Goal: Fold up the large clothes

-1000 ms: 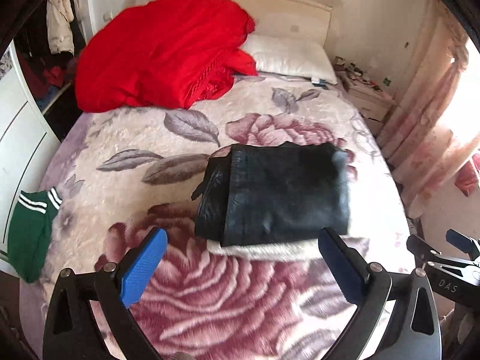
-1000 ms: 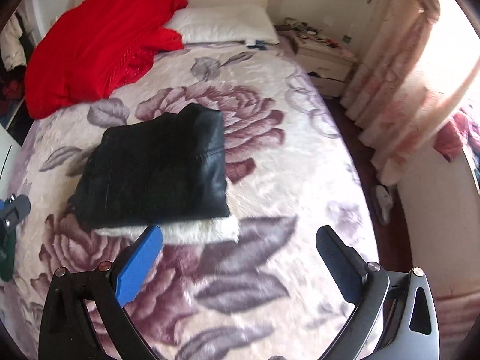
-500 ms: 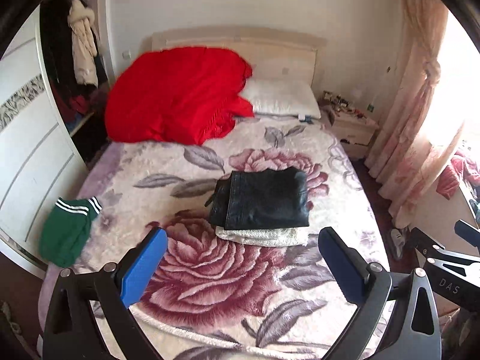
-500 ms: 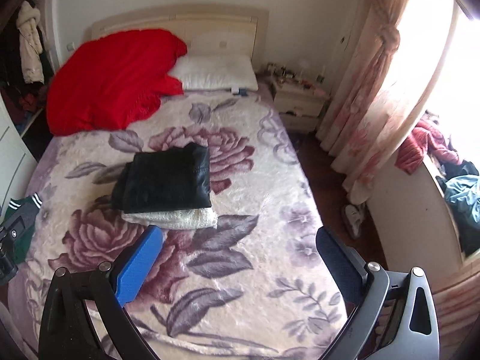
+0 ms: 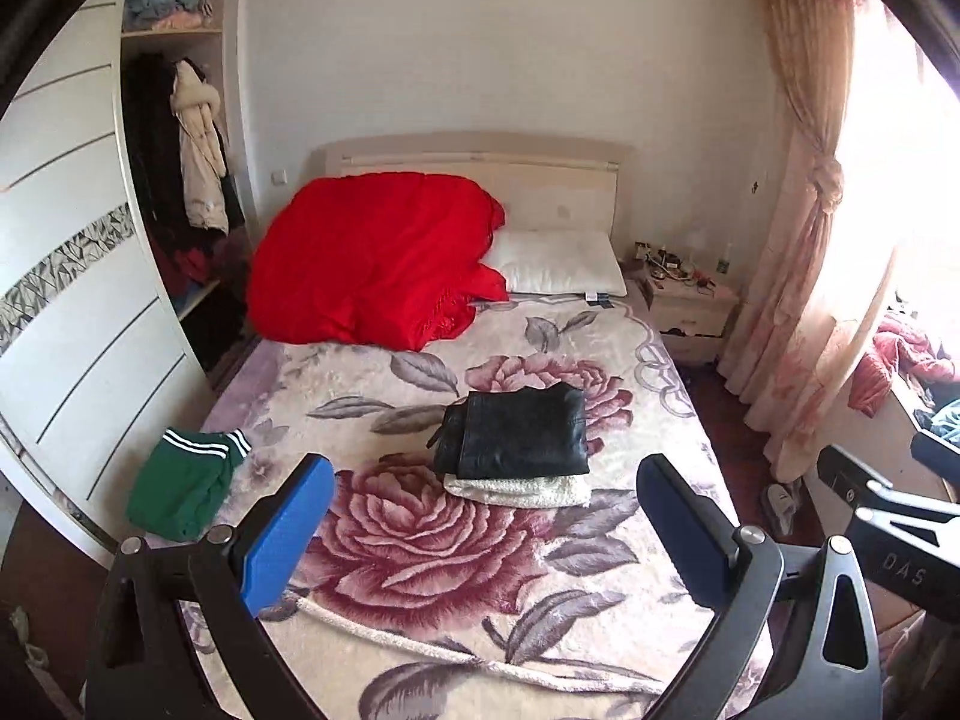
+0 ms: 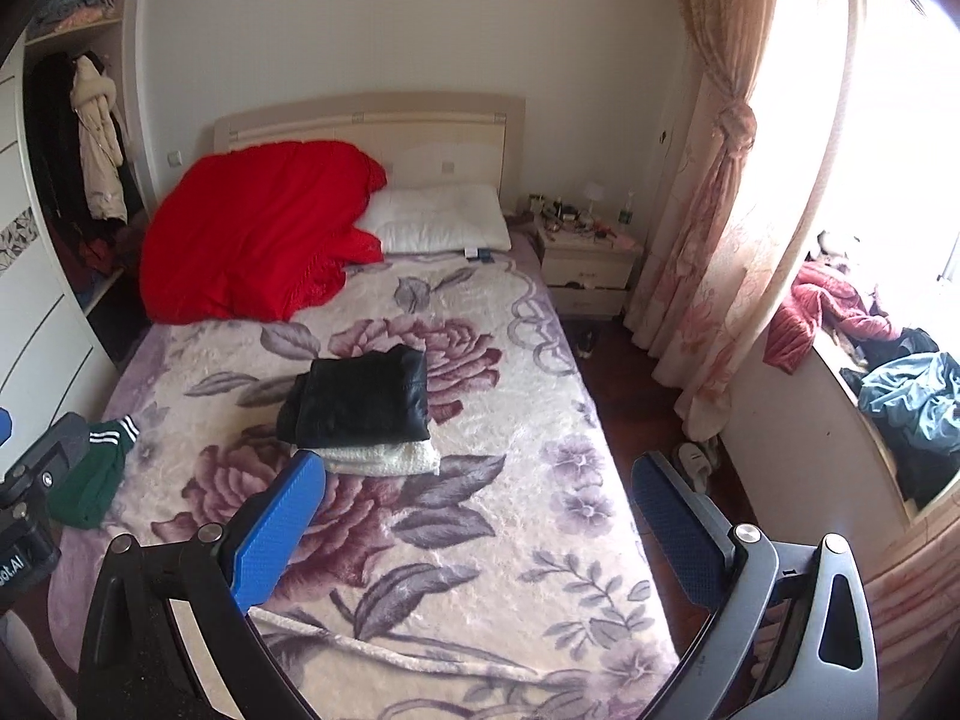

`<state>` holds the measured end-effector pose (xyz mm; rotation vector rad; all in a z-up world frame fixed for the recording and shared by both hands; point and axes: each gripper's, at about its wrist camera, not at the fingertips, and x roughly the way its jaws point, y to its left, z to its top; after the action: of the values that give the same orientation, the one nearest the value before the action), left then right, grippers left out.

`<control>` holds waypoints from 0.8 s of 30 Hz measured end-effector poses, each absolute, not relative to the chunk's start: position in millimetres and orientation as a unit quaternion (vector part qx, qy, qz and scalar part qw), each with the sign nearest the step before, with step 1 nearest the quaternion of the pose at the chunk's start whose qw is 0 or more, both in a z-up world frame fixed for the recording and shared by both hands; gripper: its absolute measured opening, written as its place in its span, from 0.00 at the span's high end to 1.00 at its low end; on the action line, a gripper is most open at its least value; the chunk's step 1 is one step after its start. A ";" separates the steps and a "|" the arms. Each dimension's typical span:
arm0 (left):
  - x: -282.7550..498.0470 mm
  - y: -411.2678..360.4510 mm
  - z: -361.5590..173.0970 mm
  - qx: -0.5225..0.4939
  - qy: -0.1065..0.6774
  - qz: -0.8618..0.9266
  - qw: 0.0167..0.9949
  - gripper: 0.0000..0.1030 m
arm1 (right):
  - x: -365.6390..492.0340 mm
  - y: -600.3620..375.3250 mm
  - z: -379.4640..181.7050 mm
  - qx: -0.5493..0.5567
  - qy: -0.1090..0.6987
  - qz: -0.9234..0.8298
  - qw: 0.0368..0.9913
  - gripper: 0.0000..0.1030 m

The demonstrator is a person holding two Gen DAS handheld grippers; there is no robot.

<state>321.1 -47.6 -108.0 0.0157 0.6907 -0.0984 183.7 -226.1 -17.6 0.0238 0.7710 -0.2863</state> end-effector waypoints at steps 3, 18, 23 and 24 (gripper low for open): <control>308.9 -45.4 -98.5 0.006 0.343 -0.041 0.938 0.00 | 162.1 -225.1 4.7 0.011 0.368 -0.139 0.920 0.00; 271.4 -45.7 -69.0 0.013 0.370 -0.012 0.929 0.00 | 106.1 -211.6 69.0 -0.002 0.368 -0.100 0.925 0.00; 264.2 -46.4 -66.3 0.011 0.375 -0.009 0.927 0.00 | 103.9 -208.3 76.9 -0.010 0.375 -0.088 0.923 0.00; 263.1 -46.2 -66.1 0.010 0.376 -0.009 0.927 0.00 | 104.0 -208.8 77.3 -0.010 0.375 -0.088 0.923 0.00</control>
<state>263.1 -46.2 -66.1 0.0203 0.7700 -0.0180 104.0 -208.8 77.3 -0.0207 0.7710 -0.1799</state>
